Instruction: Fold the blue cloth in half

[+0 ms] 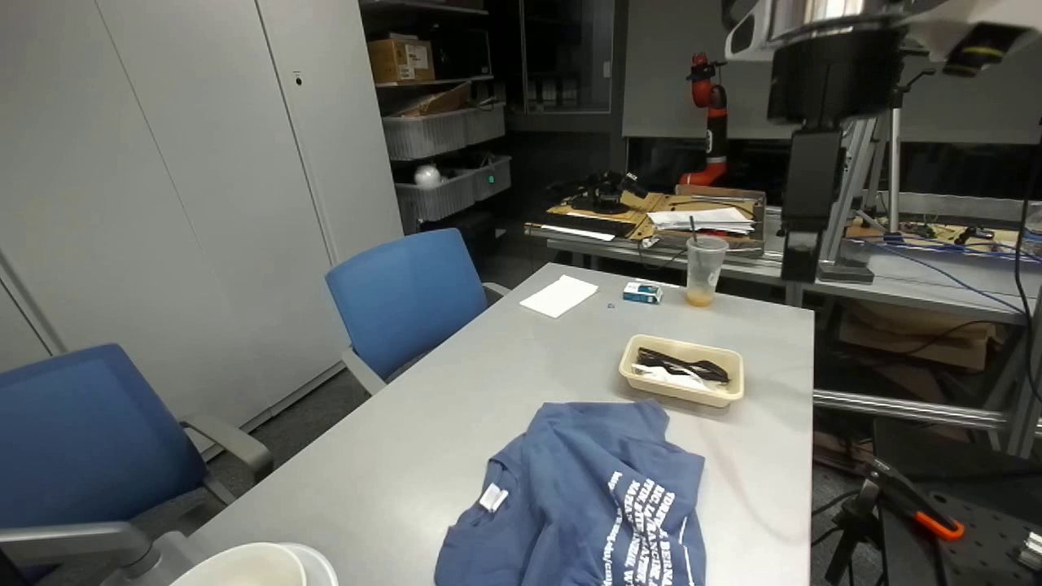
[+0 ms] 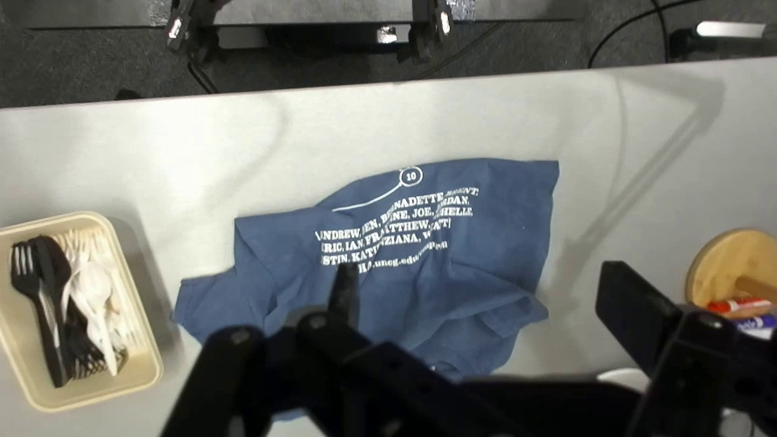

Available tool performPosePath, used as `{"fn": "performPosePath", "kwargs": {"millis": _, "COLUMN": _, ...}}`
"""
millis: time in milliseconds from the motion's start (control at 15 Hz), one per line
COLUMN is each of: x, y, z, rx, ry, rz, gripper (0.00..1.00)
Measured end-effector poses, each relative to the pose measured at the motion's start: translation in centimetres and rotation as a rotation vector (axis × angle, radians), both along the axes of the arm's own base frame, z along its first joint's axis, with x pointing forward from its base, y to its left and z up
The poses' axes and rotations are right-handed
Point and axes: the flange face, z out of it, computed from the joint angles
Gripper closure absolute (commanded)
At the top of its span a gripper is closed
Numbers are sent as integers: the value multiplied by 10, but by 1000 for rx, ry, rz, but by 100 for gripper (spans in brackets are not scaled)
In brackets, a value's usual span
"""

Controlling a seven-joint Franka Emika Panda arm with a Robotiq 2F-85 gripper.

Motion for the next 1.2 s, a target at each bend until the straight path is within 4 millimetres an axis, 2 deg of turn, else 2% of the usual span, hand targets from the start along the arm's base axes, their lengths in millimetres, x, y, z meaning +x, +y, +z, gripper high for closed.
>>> {"fn": "performPosePath", "kwargs": {"millis": 200, "x": 9, "y": 19, "z": -41, "rx": -20, "ry": 65, "rz": 63, "gripper": 0}}
{"fn": "performPosePath", "kwargs": {"millis": 333, "x": 16, "y": 40, "z": -64, "rx": -35, "ry": 82, "rz": 124, "gripper": 0}}
{"fn": "performPosePath", "kwargs": {"millis": 667, "x": 22, "y": 114, "z": -106, "rx": -73, "ry": 74, "rz": 335, "gripper": 0}}
{"fn": "performPosePath", "kwargs": {"millis": 733, "x": 20, "y": 122, "z": -111, "rx": -79, "ry": 82, "rz": 347, "gripper": 0}}
{"fn": "performPosePath", "kwargs": {"millis": 1200, "x": 22, "y": 115, "z": -110, "rx": -74, "ry": 83, "rz": 329, "gripper": 0}}
